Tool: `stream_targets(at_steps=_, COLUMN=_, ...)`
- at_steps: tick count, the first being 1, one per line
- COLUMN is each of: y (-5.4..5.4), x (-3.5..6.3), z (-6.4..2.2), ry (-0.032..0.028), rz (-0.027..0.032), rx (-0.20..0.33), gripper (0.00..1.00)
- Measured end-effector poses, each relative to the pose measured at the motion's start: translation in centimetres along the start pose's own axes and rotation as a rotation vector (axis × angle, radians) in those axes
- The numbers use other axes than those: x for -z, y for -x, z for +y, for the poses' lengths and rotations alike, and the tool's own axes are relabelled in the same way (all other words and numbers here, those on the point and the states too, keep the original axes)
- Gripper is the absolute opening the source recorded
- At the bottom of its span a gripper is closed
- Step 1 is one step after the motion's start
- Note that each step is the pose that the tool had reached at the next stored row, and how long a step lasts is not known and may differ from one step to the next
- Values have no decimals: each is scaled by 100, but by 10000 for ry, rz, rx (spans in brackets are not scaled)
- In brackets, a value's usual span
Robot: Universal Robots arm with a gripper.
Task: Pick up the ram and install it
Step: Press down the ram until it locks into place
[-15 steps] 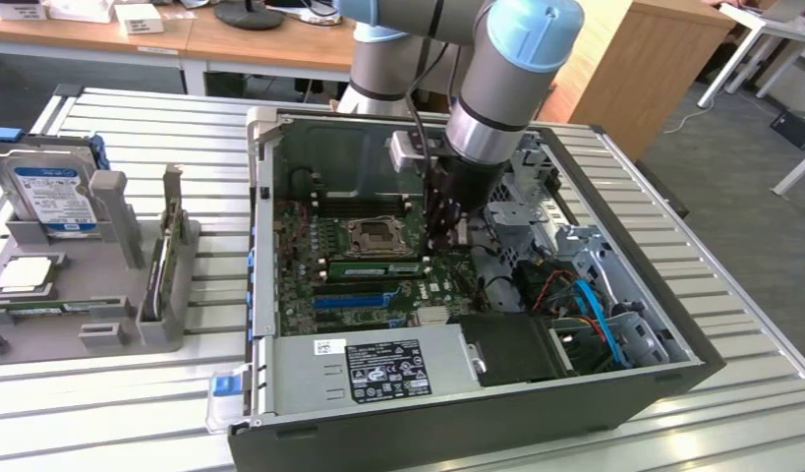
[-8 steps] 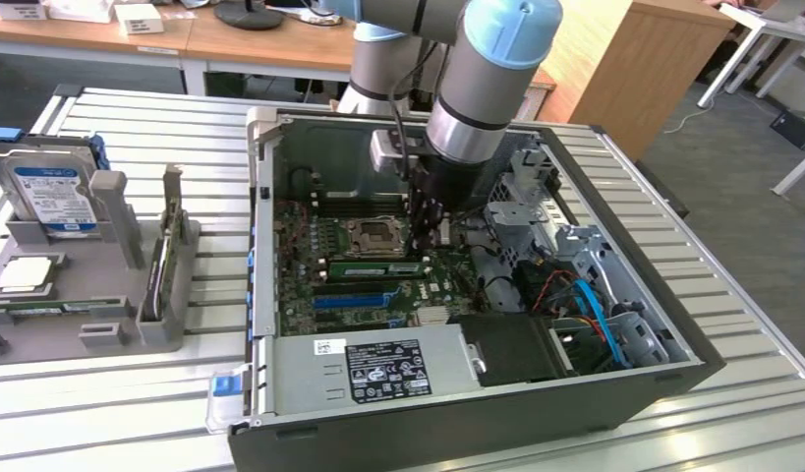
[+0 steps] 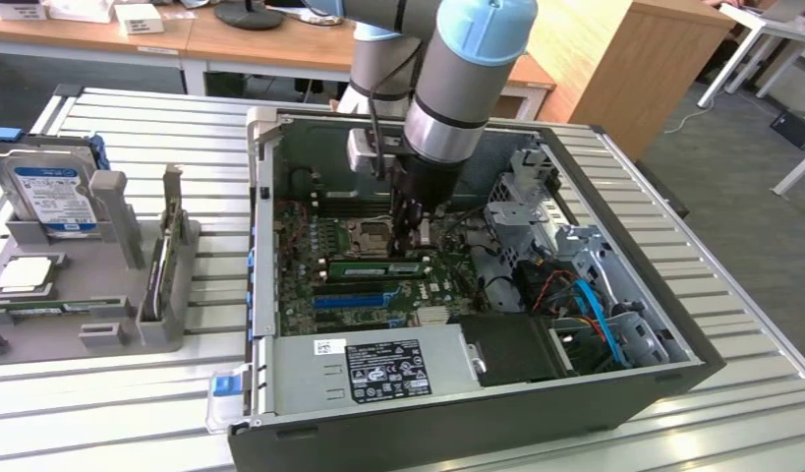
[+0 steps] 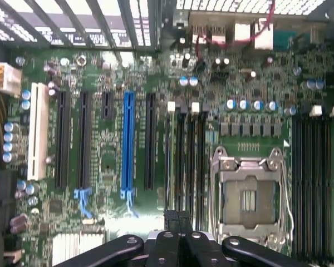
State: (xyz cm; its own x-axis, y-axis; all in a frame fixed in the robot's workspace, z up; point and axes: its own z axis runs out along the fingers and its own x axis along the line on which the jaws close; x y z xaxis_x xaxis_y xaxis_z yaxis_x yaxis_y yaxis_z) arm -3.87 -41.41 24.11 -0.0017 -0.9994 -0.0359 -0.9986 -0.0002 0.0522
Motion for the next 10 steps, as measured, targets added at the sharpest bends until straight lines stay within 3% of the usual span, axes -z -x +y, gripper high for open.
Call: stream_targets(at_steps=10, y=0, x=-10, z=188, ry=0, rz=0, rx=0, gripper=11)
